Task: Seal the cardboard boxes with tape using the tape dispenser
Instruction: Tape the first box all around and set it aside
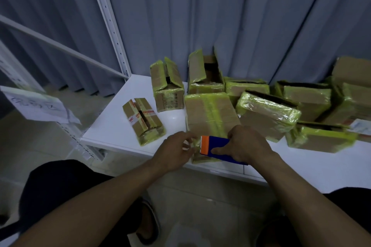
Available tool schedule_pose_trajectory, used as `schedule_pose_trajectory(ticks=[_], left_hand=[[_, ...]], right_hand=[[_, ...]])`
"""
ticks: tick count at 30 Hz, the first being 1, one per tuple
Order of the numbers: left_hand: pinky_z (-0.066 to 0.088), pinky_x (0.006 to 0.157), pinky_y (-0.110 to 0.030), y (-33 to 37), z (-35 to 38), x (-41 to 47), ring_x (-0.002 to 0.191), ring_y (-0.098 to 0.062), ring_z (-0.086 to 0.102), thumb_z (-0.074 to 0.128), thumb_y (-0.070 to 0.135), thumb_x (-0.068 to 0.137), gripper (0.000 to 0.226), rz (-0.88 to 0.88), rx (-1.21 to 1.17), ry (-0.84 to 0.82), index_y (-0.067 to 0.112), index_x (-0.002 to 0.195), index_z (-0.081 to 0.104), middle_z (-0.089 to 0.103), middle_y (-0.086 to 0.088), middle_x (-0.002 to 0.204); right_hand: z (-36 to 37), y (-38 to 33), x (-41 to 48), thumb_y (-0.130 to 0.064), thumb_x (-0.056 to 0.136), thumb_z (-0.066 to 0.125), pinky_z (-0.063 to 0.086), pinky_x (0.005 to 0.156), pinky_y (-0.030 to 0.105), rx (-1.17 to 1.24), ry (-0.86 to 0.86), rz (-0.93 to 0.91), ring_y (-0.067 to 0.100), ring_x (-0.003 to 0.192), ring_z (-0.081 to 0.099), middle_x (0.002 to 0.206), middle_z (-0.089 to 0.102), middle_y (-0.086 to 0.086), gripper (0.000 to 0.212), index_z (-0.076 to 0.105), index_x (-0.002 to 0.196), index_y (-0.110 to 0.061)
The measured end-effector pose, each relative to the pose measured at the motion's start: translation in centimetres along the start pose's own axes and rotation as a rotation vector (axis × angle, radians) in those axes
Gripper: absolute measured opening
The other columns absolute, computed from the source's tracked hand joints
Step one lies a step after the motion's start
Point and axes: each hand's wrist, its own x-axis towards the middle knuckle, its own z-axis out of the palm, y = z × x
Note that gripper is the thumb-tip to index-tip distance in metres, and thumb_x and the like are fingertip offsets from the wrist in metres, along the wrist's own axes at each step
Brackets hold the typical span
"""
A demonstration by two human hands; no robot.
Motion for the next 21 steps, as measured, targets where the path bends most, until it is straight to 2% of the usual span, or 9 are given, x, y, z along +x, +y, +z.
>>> schedule_pose_trajectory(ticks=[4, 7, 9, 11, 13, 17, 21], left_hand=[[0.056, 0.075, -0.026, -1.2, 0.8, -0.1, 0.085, -0.002, 0.064, 0.072, 0.028, 0.090, 0.021, 0.098, 0.052, 0.064, 0.028, 0.111, 0.075, 0.064, 0.012, 0.100], [0.045, 0.073, -0.009, -1.3, 1.4, -0.1, 0.090, 0.002, 0.060, 0.075, 0.029, 0.087, 0.021, 0.136, 0.094, 0.135, 0.028, 0.108, 0.076, 0.059, 0.016, 0.107], [0.043, 0.076, -0.004, -1.3, 1.5, 0.1, 0.099, 0.006, 0.056, 0.076, 0.029, 0.087, 0.023, 0.152, 0.129, 0.151, 0.030, 0.109, 0.075, 0.056, 0.019, 0.118], [0.051, 0.081, -0.013, -1.5, 1.7, 0.3, 0.106, 0.004, 0.057, 0.074, 0.030, 0.088, 0.028, 0.173, 0.149, 0.139, 0.031, 0.116, 0.072, 0.059, 0.018, 0.126], [0.055, 0.082, -0.021, -1.6, 1.8, 0.2, 0.106, -0.001, 0.059, 0.072, 0.033, 0.090, 0.034, 0.171, 0.180, 0.139, 0.033, 0.124, 0.068, 0.064, 0.016, 0.123], [0.054, 0.063, -0.029, -1.6, 1.7, -0.3, 0.099, -0.009, 0.061, 0.072, 0.036, 0.089, 0.033, 0.238, 0.396, 0.203, 0.034, 0.122, 0.069, 0.067, 0.015, 0.116], [0.055, 0.063, -0.030, -1.6, 1.6, -0.3, 0.099, -0.009, 0.063, 0.069, 0.035, 0.090, 0.032, 0.220, 0.407, 0.215, 0.035, 0.122, 0.069, 0.067, 0.017, 0.116]], right_hand=[[0.3, 0.3, 0.1, -0.076, 0.065, 0.079, 0.048, 0.059, 0.030, -0.001, 0.012, -0.006, 0.015, 0.071, 0.060, 0.080, 0.062, -0.001, 0.065, 0.064, 0.085, -0.016], [0.3, 0.6, 0.1, -0.076, 0.065, 0.078, 0.048, 0.058, 0.030, 0.012, 0.013, -0.006, 0.015, 0.069, 0.061, 0.077, 0.063, 0.000, 0.063, 0.064, 0.080, -0.016], [0.4, 0.7, 0.1, -0.076, 0.065, 0.078, 0.044, 0.055, 0.028, 0.020, 0.009, -0.010, 0.014, 0.069, 0.060, 0.076, 0.062, -0.001, 0.062, 0.063, 0.079, -0.017], [0.5, 0.6, 0.1, -0.076, 0.065, 0.077, 0.043, 0.055, 0.028, 0.020, 0.011, -0.014, 0.014, 0.070, 0.060, 0.078, 0.061, -0.002, 0.062, 0.063, 0.081, -0.018], [0.5, 0.6, 0.0, -0.077, 0.065, 0.077, 0.043, 0.055, 0.028, 0.020, 0.013, -0.019, 0.015, 0.070, 0.061, 0.078, 0.061, -0.002, 0.062, 0.063, 0.081, -0.018], [0.5, 0.7, -0.3, -0.077, 0.066, 0.077, 0.041, 0.053, 0.028, 0.039, 0.017, -0.032, 0.015, 0.069, 0.060, 0.076, 0.059, -0.002, 0.061, 0.060, 0.077, -0.020], [0.4, 0.4, -0.9, -0.076, 0.068, 0.077, 0.039, 0.053, 0.027, 0.066, 0.010, -0.047, 0.012, 0.065, 0.057, 0.072, 0.058, -0.003, 0.059, 0.058, 0.074, -0.019]])
